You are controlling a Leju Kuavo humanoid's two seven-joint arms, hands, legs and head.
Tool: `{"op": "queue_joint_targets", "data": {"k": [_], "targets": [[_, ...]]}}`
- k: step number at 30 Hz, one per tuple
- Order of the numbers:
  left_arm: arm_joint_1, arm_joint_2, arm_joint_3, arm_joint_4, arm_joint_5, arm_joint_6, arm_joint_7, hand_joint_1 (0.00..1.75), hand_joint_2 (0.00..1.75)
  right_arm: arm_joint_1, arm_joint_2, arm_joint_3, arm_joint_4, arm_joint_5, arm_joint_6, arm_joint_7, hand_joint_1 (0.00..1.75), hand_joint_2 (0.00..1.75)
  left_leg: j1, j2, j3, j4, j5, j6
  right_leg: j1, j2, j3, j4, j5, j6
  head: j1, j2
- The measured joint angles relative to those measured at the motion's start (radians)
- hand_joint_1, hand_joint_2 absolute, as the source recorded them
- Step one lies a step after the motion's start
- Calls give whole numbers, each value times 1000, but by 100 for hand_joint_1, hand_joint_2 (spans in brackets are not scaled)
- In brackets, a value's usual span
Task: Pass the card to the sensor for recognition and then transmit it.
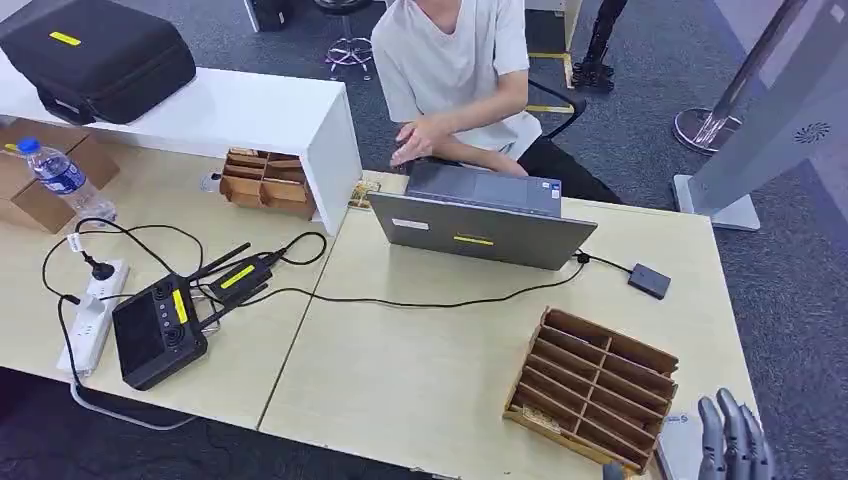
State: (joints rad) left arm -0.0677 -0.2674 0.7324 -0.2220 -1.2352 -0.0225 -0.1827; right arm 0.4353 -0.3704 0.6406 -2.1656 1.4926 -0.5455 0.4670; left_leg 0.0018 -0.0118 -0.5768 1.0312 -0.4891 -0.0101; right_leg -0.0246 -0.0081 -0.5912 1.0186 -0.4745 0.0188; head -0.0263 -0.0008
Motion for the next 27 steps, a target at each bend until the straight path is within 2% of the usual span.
{"op": "queue_joint_targets", "data": {"k": [5,8,11,13,18,20,27], "targets": [[0,0,11,0,-2,2,0,0,175,-50,-20,130,59,-153,-48,57,0,175,0,0,0,0,0,0,0,0,0,0,0,0,0,0],[0,0,11,0,-8,2,0,0,175,-95,-22,200,118,-282,-88,54,0,175,0,1,0,0,0,0,1,1,0,0,0,0,0,0],[0,0,11,0,-15,1,0,0,175,-129,-22,248,182,-340,-96,43,0,175,0,1,1,0,0,0,1,1,0,0,0,0,0,0],[0,0,11,0,-21,0,0,0,175,-153,-21,264,221,-401,-96,9,0,175,0,1,1,0,0,0,1,2,0,0,0,0,0,0],[0,0,11,0,-34,-3,0,0,175,-178,15,269,360,-572,-96,-186,0,175,0,1,1,0,0,0,1,2,0,0,0,0,0,0],[0,0,11,0,-38,-5,0,0,175,-182,30,265,410,-607,-96,-238,0,175,0,1,1,0,0,0,1,1,0,0,0,-1,0,0],[0,0,11,0,-41,-5,0,0,175,-191,59,257,511,-639,-96,-280,0,175,0,1,1,0,0,0,1,1,0,0,0,-1,0,0]]}}
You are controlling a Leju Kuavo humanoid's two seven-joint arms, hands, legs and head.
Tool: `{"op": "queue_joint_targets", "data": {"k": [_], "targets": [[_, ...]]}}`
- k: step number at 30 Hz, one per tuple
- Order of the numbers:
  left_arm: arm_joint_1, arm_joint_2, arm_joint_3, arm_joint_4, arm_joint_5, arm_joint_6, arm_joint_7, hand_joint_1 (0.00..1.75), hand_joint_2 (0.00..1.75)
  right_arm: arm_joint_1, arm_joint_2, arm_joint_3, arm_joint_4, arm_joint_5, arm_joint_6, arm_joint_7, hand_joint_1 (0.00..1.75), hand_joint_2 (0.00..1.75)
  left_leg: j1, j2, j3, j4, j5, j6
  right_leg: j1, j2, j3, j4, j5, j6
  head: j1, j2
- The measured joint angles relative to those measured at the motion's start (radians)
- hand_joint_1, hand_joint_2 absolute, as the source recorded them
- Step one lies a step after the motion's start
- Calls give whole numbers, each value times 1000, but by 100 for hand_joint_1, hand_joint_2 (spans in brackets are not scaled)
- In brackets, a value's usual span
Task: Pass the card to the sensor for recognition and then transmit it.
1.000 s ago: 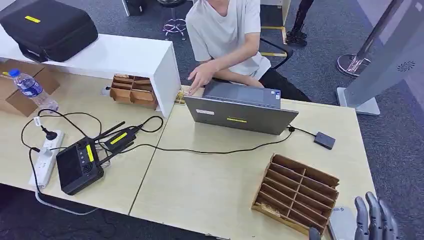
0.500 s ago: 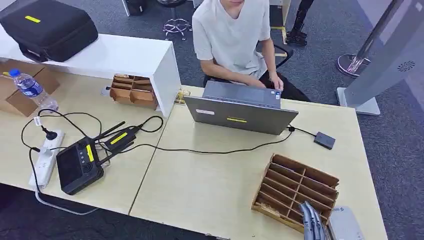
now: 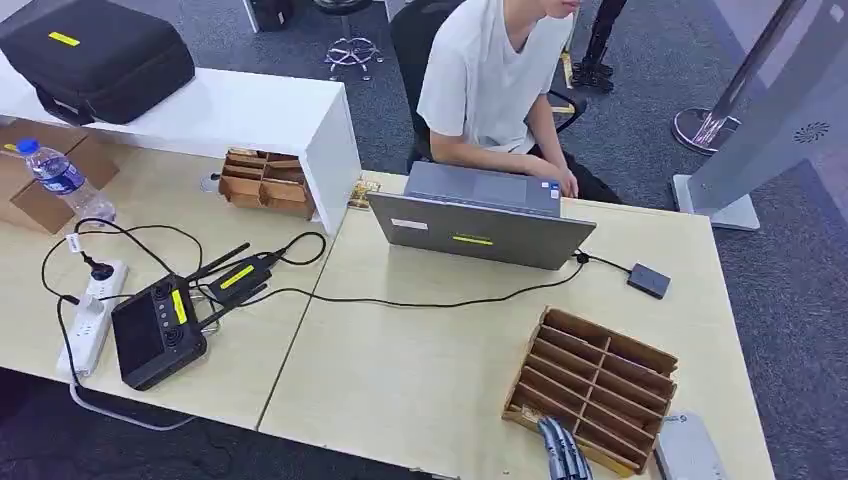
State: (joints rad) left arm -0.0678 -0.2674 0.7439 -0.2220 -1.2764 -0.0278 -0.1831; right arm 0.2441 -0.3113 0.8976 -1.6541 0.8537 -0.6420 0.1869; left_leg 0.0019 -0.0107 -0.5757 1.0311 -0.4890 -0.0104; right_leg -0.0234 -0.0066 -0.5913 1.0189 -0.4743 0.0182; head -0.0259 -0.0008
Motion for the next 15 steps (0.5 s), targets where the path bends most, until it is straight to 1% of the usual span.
{"op": "queue_joint_targets", "data": {"k": [11,15], "targets": [[0,0,0,0,-1,0,0,0,175,-6,17,-10,56,-1,-1,-9,0,175,0,0,0,0,0,0,0,0,0,0,0,0,0,0],[0,0,0,0,-3,-1,0,0,175,-5,26,-20,69,0,-1,-38,0,175,0,0,0,0,0,0,0,0,0,0,0,0,0,0]]}}
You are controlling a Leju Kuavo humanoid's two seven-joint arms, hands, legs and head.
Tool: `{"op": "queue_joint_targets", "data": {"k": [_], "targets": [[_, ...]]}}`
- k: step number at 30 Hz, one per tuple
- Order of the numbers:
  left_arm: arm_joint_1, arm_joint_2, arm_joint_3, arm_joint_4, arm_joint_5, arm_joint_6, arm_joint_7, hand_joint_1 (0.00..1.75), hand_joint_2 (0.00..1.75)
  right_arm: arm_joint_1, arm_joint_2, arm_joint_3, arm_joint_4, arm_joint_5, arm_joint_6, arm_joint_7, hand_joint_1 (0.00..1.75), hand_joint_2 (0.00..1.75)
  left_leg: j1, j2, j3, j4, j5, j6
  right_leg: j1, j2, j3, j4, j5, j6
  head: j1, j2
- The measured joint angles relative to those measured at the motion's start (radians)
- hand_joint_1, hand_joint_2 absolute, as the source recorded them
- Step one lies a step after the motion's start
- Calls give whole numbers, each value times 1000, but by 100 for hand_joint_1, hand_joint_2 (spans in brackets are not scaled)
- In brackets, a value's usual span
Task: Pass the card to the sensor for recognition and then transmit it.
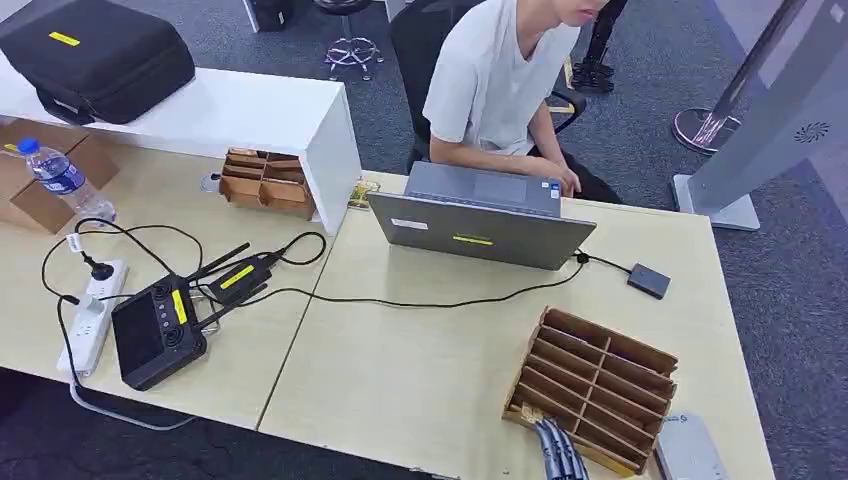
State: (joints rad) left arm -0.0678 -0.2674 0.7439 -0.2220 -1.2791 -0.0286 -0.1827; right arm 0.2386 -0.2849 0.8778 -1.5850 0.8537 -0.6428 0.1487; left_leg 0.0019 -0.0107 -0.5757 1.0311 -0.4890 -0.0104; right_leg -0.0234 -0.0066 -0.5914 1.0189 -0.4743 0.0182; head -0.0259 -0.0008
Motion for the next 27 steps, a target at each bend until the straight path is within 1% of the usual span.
{"op": "queue_joint_targets", "data": {"k": [2,4,10,11,16,17,19,20,21,24,26,27], "targets": [[0,0,0,0,-3,-1,0,0,175,1,14,-20,13,8,0,-34,0,175,0,0,0,0,0,0,0,0,0,0,0,0,0,0],[0,0,0,0,-7,-1,0,0,175,3,39,-53,35,24,0,-85,0,175,0,0,0,0,0,0,0,0,0,0,0,0,0,0],[0,0,0,0,-11,-2,0,0,175,22,105,-148,75,47,0,-166,0,175,0,0,0,0,0,0,0,0,0,0,0,0,0,0],[0,0,0,0,-11,-2,0,0,175,29,118,-164,77,62,0,-190,0,175,0,0,0,0,0,0,0,0,0,0,0,0,0,0],[0,0,0,1,-14,-3,0,0,175,80,219,-315,66,140,-1,-358,0,175,0,0,0,0,0,0,0,0,0,0,0,0,0,0],[0,0,0,1,-15,-3,1,0,175,92,245,-350,55,158,-1,-403,0,175,0,0,0,0,0,0,0,0,0,0,0,0,0,0],[-5,0,0,1,-23,-14,33,0,175,109,321,-439,28,193,-2,-541,0,175,0,0,0,0,0,0,0,0,0,0,0,0,0,0],[-7,0,0,1,-24,-17,41,0,175,111,356,-479,20,198,-2,-584,0,175,0,0,0,0,0,0,0,1,0,1,0,-1,0,0],[-8,0,0,1,-25,-19,45,0,175,112,373,-496,16,200,-2,-597,0,175,0,0,1,0,0,0,0,1,0,1,0,-1,0,0],[-8,0,0,1,-25,-19,45,0,175,112,373,-496,16,200,-2,-597,0,175,0,0,1,0,0,0,0,1,0,1,0,-1,0,0],[-10,0,0,1,-26,-23,51,0,175,115,419,-544,6,201,-1,-606,0,175,1,0,1,0,0,-1,0,0,0,1,0,-1,0,0],[-11,0,0,1,-29,-26,56,0,175,120,460,-591,2,203,-1,-591,0,175,1,0,1,0,1,-1,0,1,0,1,0,-1,0,0]]}}
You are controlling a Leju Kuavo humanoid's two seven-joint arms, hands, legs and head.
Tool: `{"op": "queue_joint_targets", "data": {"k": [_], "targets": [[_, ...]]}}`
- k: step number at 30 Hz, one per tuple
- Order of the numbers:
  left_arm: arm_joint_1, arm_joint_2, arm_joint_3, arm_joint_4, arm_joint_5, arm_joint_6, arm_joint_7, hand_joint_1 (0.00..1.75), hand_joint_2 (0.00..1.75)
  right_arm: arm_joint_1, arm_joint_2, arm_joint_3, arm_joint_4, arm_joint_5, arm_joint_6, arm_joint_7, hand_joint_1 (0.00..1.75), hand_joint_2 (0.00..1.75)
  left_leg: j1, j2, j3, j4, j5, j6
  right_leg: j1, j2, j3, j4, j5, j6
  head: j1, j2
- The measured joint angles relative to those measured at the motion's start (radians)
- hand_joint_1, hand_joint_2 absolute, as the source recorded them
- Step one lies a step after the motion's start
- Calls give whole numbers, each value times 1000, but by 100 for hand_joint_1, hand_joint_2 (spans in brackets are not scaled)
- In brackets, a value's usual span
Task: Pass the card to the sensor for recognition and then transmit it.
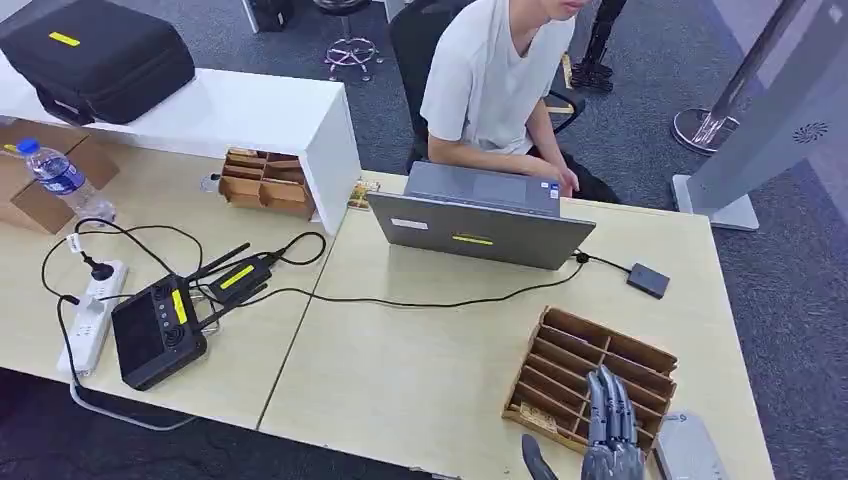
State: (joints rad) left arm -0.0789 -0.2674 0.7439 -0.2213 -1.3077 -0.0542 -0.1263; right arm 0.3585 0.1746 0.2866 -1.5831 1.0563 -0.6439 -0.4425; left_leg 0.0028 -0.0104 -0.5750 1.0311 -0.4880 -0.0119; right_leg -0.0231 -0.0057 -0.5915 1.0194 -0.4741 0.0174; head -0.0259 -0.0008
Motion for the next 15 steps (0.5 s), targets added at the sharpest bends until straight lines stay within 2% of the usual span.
{"op": "queue_joint_targets", "data": {"k": [6,9,15], "targets": [[1,0,0,0,0,1,-13,0,175,2,31,-42,8,-7,0,-10,0,175,0,0,0,0,0,0,0,0,0,0,0,0,0,0],[6,0,0,0,0,7,-42,0,175,13,34,-49,11,-21,0,-15,0,175,0,0,0,0,0,0,0,-1,0,0,0,0,0,0],[7,0,0,0,0,8,-49,0,175,17,34,-58,27,-24,0,-16,0,175,0,0,0,0,-1,-1,0,0,0,0,0,0,0,0]]}}
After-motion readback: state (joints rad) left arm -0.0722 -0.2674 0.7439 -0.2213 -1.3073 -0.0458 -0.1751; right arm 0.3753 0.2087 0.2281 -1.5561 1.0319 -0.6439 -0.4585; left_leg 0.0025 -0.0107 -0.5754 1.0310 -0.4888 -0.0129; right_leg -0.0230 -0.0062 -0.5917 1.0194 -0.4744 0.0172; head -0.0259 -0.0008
